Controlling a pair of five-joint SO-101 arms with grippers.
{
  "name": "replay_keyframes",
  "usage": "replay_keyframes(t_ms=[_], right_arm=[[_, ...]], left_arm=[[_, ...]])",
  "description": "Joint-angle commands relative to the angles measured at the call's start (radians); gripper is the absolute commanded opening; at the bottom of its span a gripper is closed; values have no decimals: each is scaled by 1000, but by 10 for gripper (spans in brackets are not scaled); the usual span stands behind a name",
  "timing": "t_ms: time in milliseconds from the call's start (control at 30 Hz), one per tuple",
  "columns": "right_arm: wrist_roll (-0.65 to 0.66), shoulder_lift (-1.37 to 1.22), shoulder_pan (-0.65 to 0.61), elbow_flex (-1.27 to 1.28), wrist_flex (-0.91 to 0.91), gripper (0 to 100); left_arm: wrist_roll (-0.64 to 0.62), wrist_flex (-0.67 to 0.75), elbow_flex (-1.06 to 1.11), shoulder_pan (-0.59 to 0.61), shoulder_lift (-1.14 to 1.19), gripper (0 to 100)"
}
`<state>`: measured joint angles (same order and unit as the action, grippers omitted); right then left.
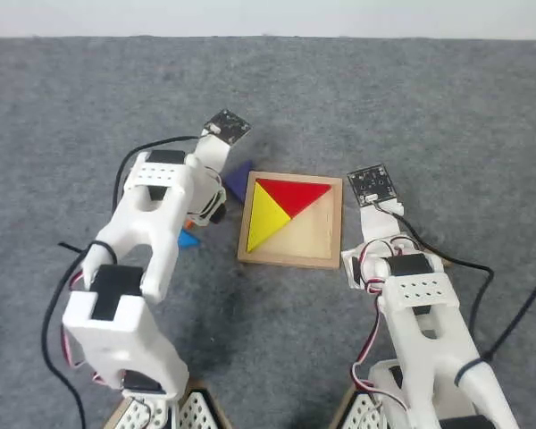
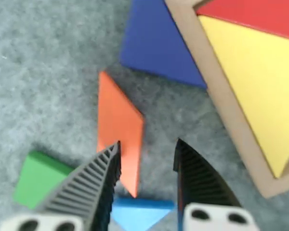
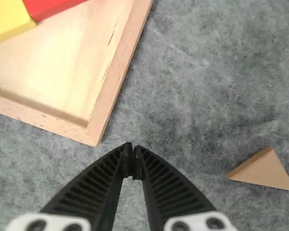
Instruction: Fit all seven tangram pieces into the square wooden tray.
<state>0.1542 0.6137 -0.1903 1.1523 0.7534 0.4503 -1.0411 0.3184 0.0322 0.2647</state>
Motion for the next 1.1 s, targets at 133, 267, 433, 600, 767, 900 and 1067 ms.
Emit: replay_keyframes(t_ms=[133, 267, 433, 600, 767, 900, 1067], right_arm=[[-11, 22, 15, -8, -18, 8], [-11, 22, 15, -8, -19, 8], [-11, 22, 15, -8, -19, 8], [-11, 22, 15, -8, -19, 8], [-11, 22, 15, -8, -19, 8], [-11, 22, 15, -8, -19, 8], [-11, 22, 15, -8, -19, 8]], left_arm=[[3, -26, -147, 40, 117, 176], [12, -37, -157, 63, 117, 176], [32, -37, -156, 66, 118, 176], [32, -41, -157, 61, 98, 173], [15, -57, -111, 37, -18, 160], [12, -49, -36, 8, -100, 160], [9, 2, -4, -6, -74, 160]])
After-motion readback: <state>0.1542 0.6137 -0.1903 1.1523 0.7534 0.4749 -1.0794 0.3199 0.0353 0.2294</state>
